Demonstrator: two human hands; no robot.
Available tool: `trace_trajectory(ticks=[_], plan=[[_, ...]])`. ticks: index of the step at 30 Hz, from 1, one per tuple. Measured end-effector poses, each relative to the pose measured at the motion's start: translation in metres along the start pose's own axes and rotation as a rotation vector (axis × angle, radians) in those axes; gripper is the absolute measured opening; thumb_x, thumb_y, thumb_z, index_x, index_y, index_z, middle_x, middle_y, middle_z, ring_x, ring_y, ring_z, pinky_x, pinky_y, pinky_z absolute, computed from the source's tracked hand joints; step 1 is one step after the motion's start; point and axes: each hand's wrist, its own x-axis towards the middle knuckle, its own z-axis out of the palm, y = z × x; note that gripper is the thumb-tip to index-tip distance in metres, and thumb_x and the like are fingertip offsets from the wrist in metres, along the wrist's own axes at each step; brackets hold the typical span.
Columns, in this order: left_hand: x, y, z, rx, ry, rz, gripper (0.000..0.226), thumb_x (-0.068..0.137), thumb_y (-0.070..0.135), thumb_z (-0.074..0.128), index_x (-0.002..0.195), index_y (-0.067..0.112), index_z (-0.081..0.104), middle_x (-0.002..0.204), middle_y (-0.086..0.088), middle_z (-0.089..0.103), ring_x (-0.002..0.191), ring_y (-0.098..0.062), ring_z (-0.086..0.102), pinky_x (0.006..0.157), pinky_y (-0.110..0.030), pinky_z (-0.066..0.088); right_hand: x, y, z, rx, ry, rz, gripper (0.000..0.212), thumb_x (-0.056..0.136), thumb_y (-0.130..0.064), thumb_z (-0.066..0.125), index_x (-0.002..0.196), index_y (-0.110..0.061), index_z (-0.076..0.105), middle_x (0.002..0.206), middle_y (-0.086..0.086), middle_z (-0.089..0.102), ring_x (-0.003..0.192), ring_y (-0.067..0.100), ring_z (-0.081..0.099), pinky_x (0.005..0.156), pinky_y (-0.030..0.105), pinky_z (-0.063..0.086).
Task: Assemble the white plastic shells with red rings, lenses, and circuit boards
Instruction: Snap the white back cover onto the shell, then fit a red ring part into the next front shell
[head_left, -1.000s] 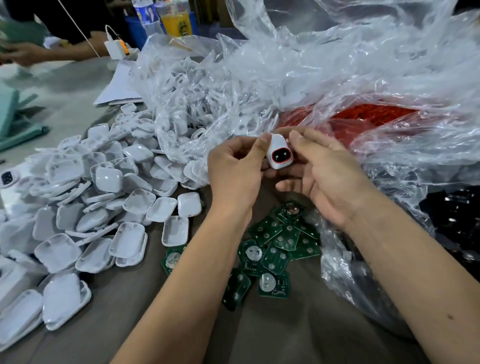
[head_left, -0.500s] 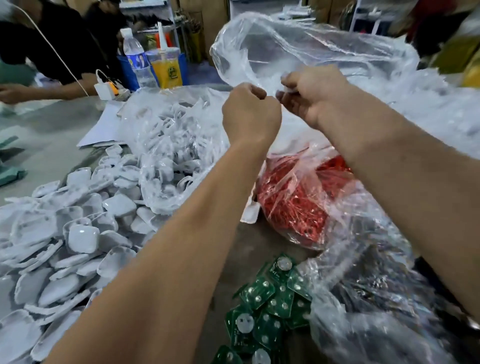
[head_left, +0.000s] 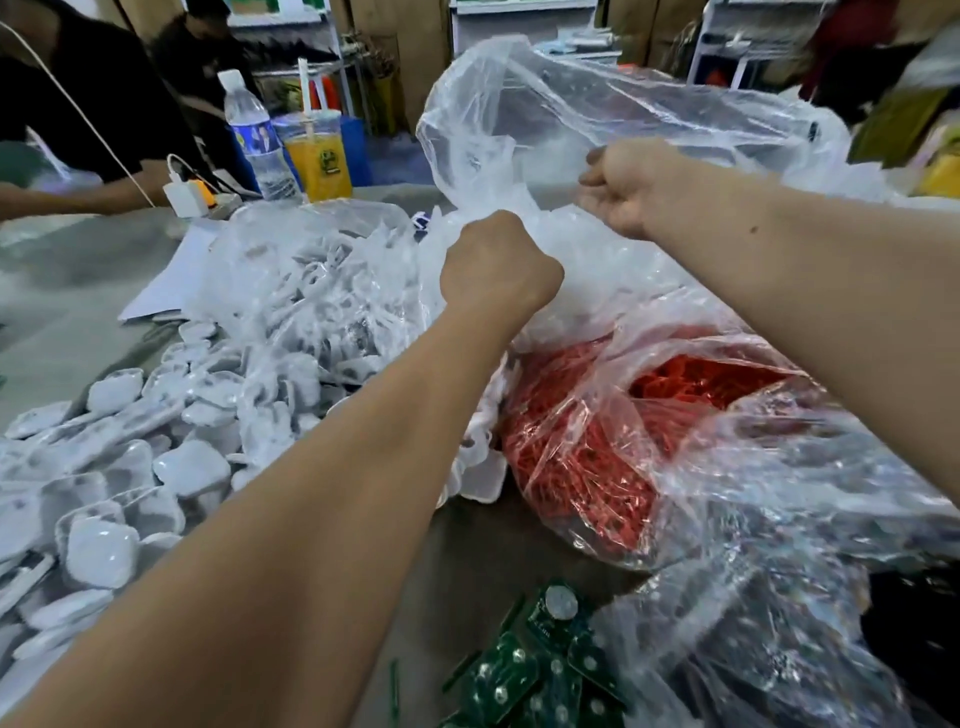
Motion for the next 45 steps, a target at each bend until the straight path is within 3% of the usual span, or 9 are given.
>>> trace_trajectory(ticks=[4, 8, 13, 19, 25, 29, 32, 35, 45], plan=[[-0.009, -0.001, -0.003, 0.003, -0.002, 0.024, 0.010, 0.078, 0.016, 0.062, 0.086, 0.012, 0.060, 0.093, -0.007, 0.059, 0.083, -0.032, 0.057, 0.058, -0.029, 0.037, -0.022, 0.008, -0.008, -0.219, 0.052, -0.127, 0.032, 0.100, 0.010, 0.049, 0.129, 0.003, 0.061, 0.124, 0.024, 0.066, 0.103, 0.031, 0.071, 0.062, 0.024, 0.061], [-0.023, -0.006, -0.017, -0.126, 0.117, 0.090, 0.016, 0.087, 0.021, 0.067, 0.099, 0.015, 0.075, 0.104, -0.006, 0.072, 0.096, -0.028, 0.066, 0.073, -0.028, 0.048, -0.069, 0.022, 0.005, -0.727, 0.126, -0.481, 0.018, 0.092, 0.000, 0.059, 0.100, -0.010, 0.071, 0.105, 0.015, 0.074, 0.093, 0.029, 0.072, 0.084, 0.044, 0.063], [-0.049, -0.048, -0.067, -0.462, 0.376, -0.031, 0.018, 0.081, 0.014, 0.059, 0.074, 0.019, 0.074, 0.082, -0.002, 0.076, 0.082, -0.025, 0.073, 0.075, -0.042, 0.061, -0.156, 0.050, 0.044, -0.769, -0.159, -0.851, 0.009, 0.089, -0.010, 0.065, 0.092, -0.012, 0.073, 0.080, 0.001, 0.073, 0.080, 0.017, 0.069, 0.077, 0.037, 0.055], [-0.075, -0.125, -0.094, -0.525, 0.333, -0.354, 0.025, 0.059, 0.020, 0.055, 0.072, 0.006, 0.072, 0.064, -0.007, 0.067, 0.065, -0.032, 0.066, 0.067, -0.041, 0.055, -0.210, 0.087, 0.093, -1.325, -0.761, -0.792, 0.019, 0.094, -0.006, 0.060, 0.089, -0.017, 0.074, 0.096, 0.007, 0.073, 0.091, 0.024, 0.065, 0.076, 0.023, 0.041], [-0.097, -0.145, -0.090, -0.401, 0.310, -0.322, 0.011, 0.067, 0.018, 0.064, 0.064, 0.016, 0.075, 0.052, 0.002, 0.064, 0.064, -0.030, 0.067, 0.070, -0.049, 0.063, -0.229, 0.103, 0.120, -1.761, -0.790, -0.614, 0.012, 0.096, -0.016, 0.063, 0.106, -0.020, 0.064, 0.106, 0.004, 0.063, 0.096, 0.026, 0.064, 0.078, 0.035, 0.052], [-0.103, -0.147, -0.089, -0.376, 0.297, -0.308, 0.011, 0.069, 0.016, 0.065, 0.062, 0.016, 0.073, 0.044, 0.008, 0.059, 0.054, -0.022, 0.061, 0.068, -0.045, 0.063, -0.230, 0.110, 0.111, -1.618, -0.703, -0.712, 0.032, 0.096, -0.017, 0.059, 0.074, -0.024, 0.037, 0.075, -0.001, 0.041, 0.077, 0.025, 0.049, 0.067, 0.034, 0.037], [-0.104, -0.145, -0.089, -0.421, 0.272, -0.331, 0.011, 0.065, 0.017, 0.062, 0.059, 0.015, 0.071, 0.052, 0.002, 0.064, 0.066, -0.033, 0.070, 0.071, -0.050, 0.062, -0.228, 0.117, 0.103, -1.506, -0.629, -0.754, 0.016, 0.096, -0.026, 0.059, 0.099, -0.017, 0.046, 0.079, 0.000, 0.046, 0.076, 0.027, 0.049, 0.065, 0.033, 0.034], [-0.103, -0.143, -0.089, -0.450, 0.261, -0.340, 0.012, 0.064, 0.020, 0.059, 0.059, 0.015, 0.069, 0.061, -0.005, 0.068, 0.076, -0.038, 0.073, 0.072, -0.050, 0.061, -0.222, 0.119, 0.097, -1.459, -0.543, -0.768, 0.045, 0.090, -0.029, 0.070, 0.126, -0.013, 0.049, 0.098, 0.005, 0.059, 0.088, 0.030, 0.060, 0.067, 0.033, 0.036], [-0.111, -0.135, -0.087, -0.397, 0.179, -0.304, 0.018, 0.075, 0.020, 0.060, 0.072, 0.010, 0.074, 0.073, -0.014, 0.074, 0.073, -0.033, 0.074, 0.064, -0.042, 0.057, -0.210, 0.119, 0.083, -0.925, -0.298, -0.707, 0.029, 0.090, -0.021, 0.076, 0.118, -0.017, 0.072, 0.095, -0.005, 0.065, 0.092, 0.015, 0.061, 0.080, 0.026, 0.046]])
